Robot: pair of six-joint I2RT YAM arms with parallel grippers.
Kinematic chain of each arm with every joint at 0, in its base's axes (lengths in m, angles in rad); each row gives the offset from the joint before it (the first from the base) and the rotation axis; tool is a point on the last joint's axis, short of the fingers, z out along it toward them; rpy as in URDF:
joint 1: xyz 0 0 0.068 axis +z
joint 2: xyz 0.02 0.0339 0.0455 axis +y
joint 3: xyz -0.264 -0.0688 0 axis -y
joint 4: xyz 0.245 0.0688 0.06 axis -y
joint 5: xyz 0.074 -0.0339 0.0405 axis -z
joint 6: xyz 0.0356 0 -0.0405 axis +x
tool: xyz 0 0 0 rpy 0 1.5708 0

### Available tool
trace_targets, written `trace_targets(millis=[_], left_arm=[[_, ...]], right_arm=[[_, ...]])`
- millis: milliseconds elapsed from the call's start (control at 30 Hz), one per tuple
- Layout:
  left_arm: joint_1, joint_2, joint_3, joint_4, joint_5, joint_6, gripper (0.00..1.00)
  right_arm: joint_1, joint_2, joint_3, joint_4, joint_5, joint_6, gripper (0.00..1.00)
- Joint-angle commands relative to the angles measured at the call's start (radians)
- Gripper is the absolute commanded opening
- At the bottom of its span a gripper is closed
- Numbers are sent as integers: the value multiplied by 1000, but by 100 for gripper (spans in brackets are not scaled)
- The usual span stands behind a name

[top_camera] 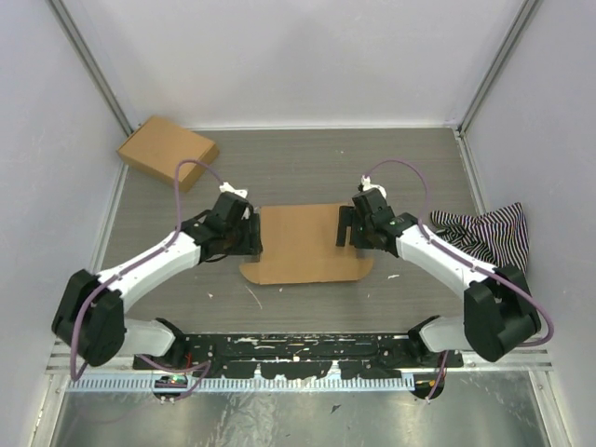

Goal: Fold the paper box

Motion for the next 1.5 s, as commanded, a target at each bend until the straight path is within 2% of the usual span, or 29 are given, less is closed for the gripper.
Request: trace_targets(millis=[0,133,333,600,767,833,900,1000,1133,1233,1300,1467], left_arm=[[2,114,73,89,55,8,66],[4,187,95,114,79,16,64],[12,271,157,133,86,39,62],[57,418,319,138,142,65,61],[80,525,466,111,183,70,60],[83,558,515,80,174,82,61],[87,571,549,41,134,95,65],[103,535,558,1,45,123,71],[123,432,545,-39,-70,150,76],[124,342,534,-89,-131,101,76],[123,264,479,-85,-130,33,78],[123,61,103,207,57,54,86]], right_arm=[[-33,16,-7,108,-129,-41,82],[-43,60,-12,144,-208,-55,75],[-51,176,16,198,-262,-50,56],[-117,260,94,243,-259,-28,50],[-173,343,209,238,-281,-39,49],[-186,373,260,221,-282,-46,52],[-191,383,296,197,-263,-53,61],[-195,353,321,161,-204,-65,68],[-201,271,342,115,-142,-75,71],[-201,132,316,139,-114,-57,74],[-200,60,300,134,-123,-25,87],[-199,-4,85,166,-226,-51,88]])
